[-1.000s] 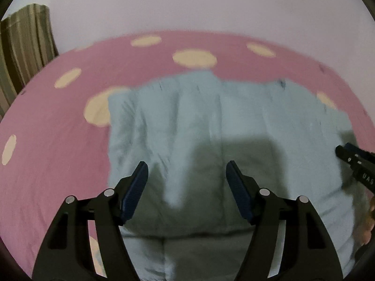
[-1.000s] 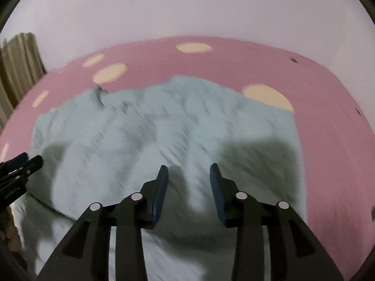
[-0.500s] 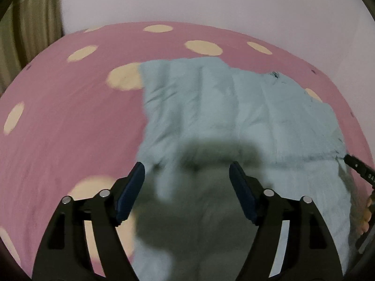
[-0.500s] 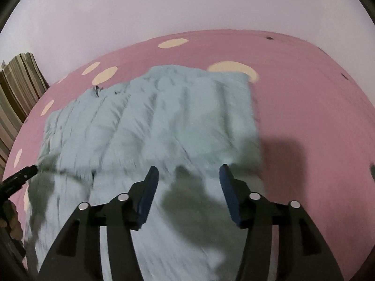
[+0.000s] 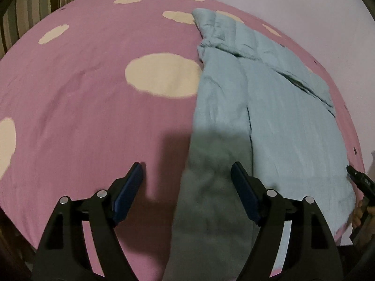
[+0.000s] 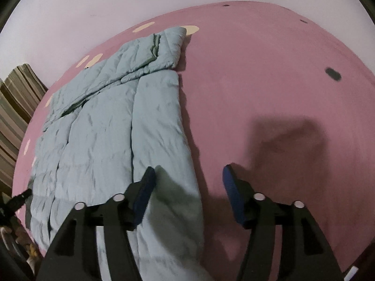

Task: Fold large clothes
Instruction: 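Grasp the jacket hem with the left gripper while the right gripper grasps the hem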

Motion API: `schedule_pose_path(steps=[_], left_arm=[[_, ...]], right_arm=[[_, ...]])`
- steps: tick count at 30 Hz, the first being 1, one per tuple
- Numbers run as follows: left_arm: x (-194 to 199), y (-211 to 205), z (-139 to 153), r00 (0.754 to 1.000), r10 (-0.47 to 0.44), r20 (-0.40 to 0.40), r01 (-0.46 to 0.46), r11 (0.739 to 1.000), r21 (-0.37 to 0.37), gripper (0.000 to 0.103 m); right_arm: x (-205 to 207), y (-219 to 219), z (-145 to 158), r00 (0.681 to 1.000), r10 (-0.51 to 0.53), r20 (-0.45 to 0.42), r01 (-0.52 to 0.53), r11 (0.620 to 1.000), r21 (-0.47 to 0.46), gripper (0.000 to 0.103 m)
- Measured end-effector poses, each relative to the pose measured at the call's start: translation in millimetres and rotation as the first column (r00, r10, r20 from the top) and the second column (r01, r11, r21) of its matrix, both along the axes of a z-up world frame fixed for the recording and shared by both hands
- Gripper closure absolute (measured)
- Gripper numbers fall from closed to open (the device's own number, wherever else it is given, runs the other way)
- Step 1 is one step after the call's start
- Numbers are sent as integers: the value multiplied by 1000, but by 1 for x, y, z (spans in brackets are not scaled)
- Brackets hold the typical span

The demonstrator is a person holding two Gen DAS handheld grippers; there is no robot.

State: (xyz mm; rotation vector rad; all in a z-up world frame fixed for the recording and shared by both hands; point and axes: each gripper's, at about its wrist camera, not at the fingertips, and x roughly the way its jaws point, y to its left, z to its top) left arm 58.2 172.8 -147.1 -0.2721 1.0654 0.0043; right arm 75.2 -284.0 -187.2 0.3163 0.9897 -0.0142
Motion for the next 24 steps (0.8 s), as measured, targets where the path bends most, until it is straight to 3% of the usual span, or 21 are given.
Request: schedule_pose_path(steps=[6, 19, 21, 24], left_arm=[[-21, 0, -1, 1000, -25, 11, 25, 999, -42, 26], [-41, -19, -2, 994, -108, 12, 108, 991, -79, 29], [-42, -21, -3, 994, -109, 15, 110, 991, -72, 30], [-43, -15, -4, 997, -82, 16, 83, 992, -99, 37]], right_arm=[[-23, -3, -7, 1000, 19, -7, -18, 999, 46, 37], [-63, 14, -9, 998, 65, 1, -65, 998, 25, 35], [-69, 17, -8, 997, 80, 3, -80, 997, 15, 38], [-72, 22, -8, 995, 96, 5, -96, 995, -7, 51]])
